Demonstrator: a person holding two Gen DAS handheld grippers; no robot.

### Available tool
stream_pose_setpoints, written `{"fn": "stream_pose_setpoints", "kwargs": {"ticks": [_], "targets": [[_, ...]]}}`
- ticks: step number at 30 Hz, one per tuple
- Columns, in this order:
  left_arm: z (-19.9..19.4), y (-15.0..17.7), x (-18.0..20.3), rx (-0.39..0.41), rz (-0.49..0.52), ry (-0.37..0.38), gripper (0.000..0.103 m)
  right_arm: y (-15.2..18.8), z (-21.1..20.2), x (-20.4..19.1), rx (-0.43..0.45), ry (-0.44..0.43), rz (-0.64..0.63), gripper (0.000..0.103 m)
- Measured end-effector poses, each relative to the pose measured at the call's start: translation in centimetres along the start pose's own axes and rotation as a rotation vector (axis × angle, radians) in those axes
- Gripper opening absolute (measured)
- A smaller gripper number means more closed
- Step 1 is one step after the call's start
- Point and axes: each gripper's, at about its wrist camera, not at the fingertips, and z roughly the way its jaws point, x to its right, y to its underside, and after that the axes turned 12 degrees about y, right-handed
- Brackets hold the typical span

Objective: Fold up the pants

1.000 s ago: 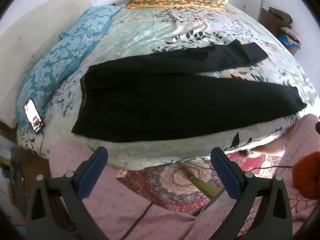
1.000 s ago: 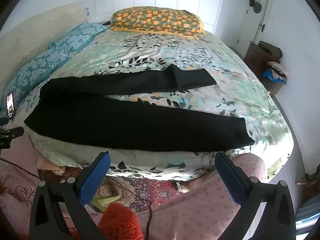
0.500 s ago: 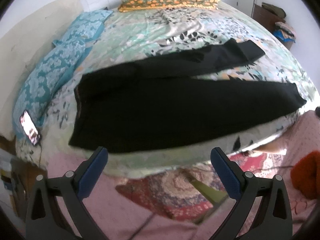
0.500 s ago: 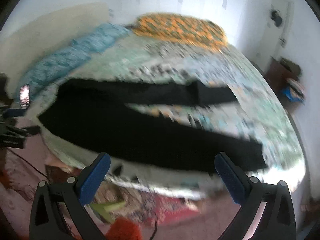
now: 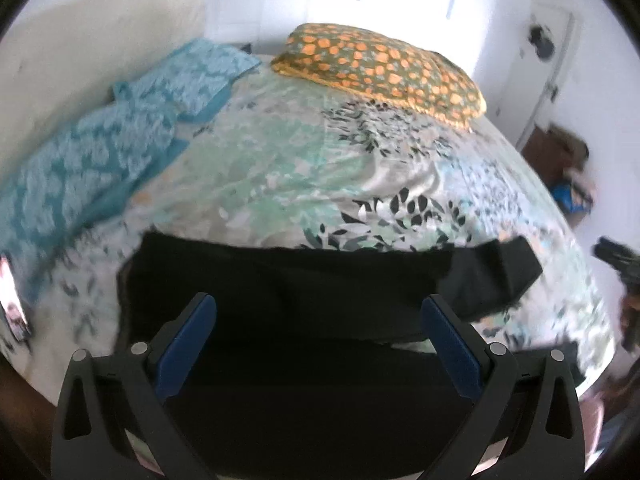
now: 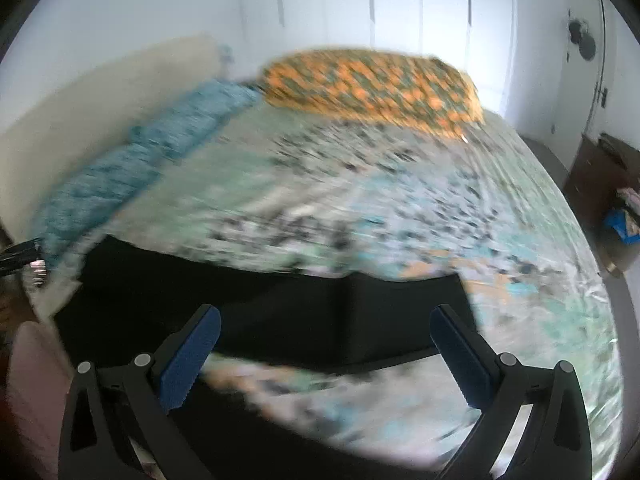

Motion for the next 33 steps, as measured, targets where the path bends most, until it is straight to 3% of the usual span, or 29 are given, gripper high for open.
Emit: {"fn": "stream_pose_setpoints", "kwargs": {"ticks": [4, 6, 7, 10, 12, 17, 19, 20, 22, 23, 26, 29, 31, 33], "targets": [[1.8, 2.2, -2.1, -0.077, -0.050, -0.068, 0.102, -2.4, 10.7, 7.8, -0.239, 0.011, 0.093, 0.102], [2.6, 3.4, -3.1, -0.124, -0.062, -0.125, 0.102, -3.8, 15.8, 11.0, -0.322, -0.009, 0.157, 0.087], [2.8, 3.9, -3.5, -0.137, -0.065, -0.151, 0.102, -4.0, 17.3, 11.8, -0.340, -0.018, 0.177, 0.085], [3.4, 4.7, -4.6, -0.168, -0.091, -0.224, 0.102, -4.6, 22.3, 12.9, -0.416, -0.018, 0.193, 0.079], [3.9, 5.1, -5.3, -0.194, -0.137, -0.234, 0.102, -4.5, 25.0, 12.9, -0.464, -0.021, 0.178, 0.071], [5.9, 5.7, -5.5, -0.231, -0.193, -0.235, 0.102, -3.8, 29.3, 12.4, -0.518, -0.022, 0.131, 0.071], [6.8, 5.9, -4.9, -0.255, -0.182, -0.230, 0.102, -3.3, 30.2, 11.8, -0.551, -0.090, 0.112, 0.042], [7.2, 6.0, -4.6, -0.267, -0.170, -0.231, 0.102, -3.4, 29.9, 11.3, -0.546, -0.069, 0.057, 0.010], [7.8, 6.2, -3.6, -0.282, -0.127, -0.237, 0.102, -4.9, 28.1, 11.1, -0.487, -0.097, 0.040, 0.010], [8.0, 6.1, -3.2, -0.283, -0.111, -0.240, 0.102, -6.3, 26.3, 11.4, -0.414, -0.081, 0.035, 0.009], [8.6, 5.5, -2.3, -0.263, -0.090, -0.239, 0.102, -9.8, 21.3, 15.1, -0.178, 0.062, 0.077, 0.009], [8.9, 4.9, -2.0, -0.216, -0.121, -0.211, 0.102, -9.3, 20.3, 16.4, -0.076, 0.199, 0.117, 0.011], [9.6, 4.7, -2.1, -0.210, -0.139, -0.199, 0.102, -7.7, 21.8, 15.4, -0.117, 0.256, 0.122, 0.027], [10.4, 4.6, -2.4, -0.225, -0.136, -0.207, 0.102, -5.7, 23.3, 14.3, -0.198, 0.287, 0.136, 0.059]]}}
